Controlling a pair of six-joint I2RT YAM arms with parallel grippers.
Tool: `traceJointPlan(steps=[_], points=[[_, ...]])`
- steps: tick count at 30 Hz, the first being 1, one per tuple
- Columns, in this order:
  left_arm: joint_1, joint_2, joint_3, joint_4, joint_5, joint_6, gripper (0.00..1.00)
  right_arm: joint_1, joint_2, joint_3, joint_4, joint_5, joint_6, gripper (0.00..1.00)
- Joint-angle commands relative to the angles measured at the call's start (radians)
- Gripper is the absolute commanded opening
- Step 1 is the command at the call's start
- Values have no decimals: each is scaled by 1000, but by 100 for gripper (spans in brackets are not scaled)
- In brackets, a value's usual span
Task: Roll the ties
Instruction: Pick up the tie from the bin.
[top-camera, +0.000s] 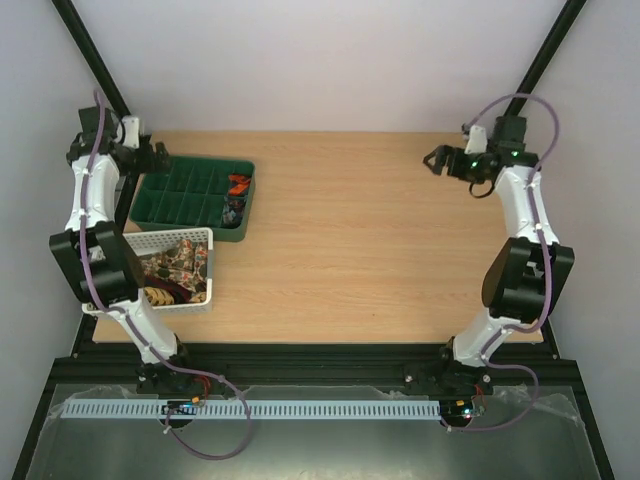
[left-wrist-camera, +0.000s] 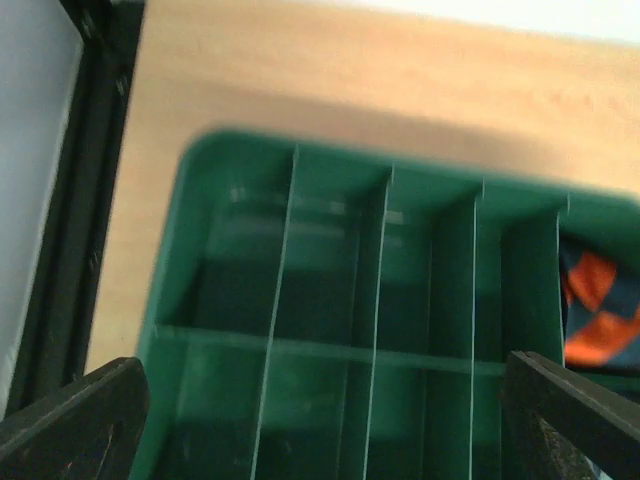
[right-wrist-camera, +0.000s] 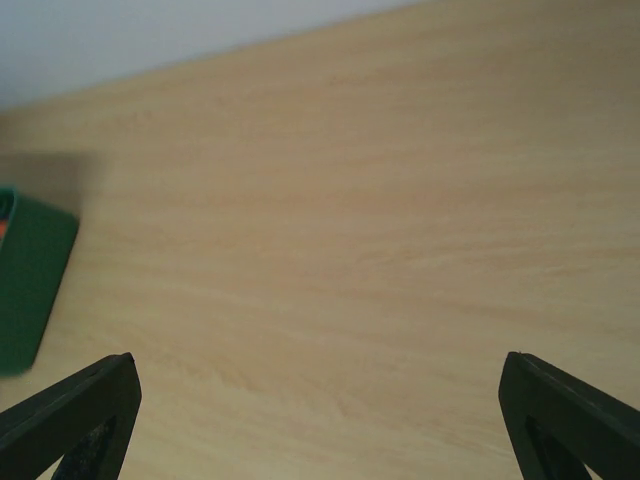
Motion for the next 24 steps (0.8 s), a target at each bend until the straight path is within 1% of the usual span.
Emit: traceJointPlan(steps=[1, 5, 8, 11, 16, 20, 24], points=[[30, -147, -159, -64, 6, 91, 99, 77, -113, -136, -37, 39, -34, 99], [79, -263, -303, -151, 34, 217, 99, 137, -186, -251, -52, 53, -56, 99], [164, -327, -369, -270, 110, 377, 99, 175, -239, -320, -74, 35, -84, 99], [261, -368, -409, -397, 155, 533, 99, 198, -289, -372, -95, 25, -108, 99], [373, -442, -508, -497, 157, 743, 99, 217, -345, -427, -142, -9, -158, 99], [405, -469, -587, -542, 171, 838, 99, 224, -375, -455, -161, -26, -171, 99], [379, -467, -649, -538, 187, 870, 99, 227, -399, -481, -181, -40, -183, 99]])
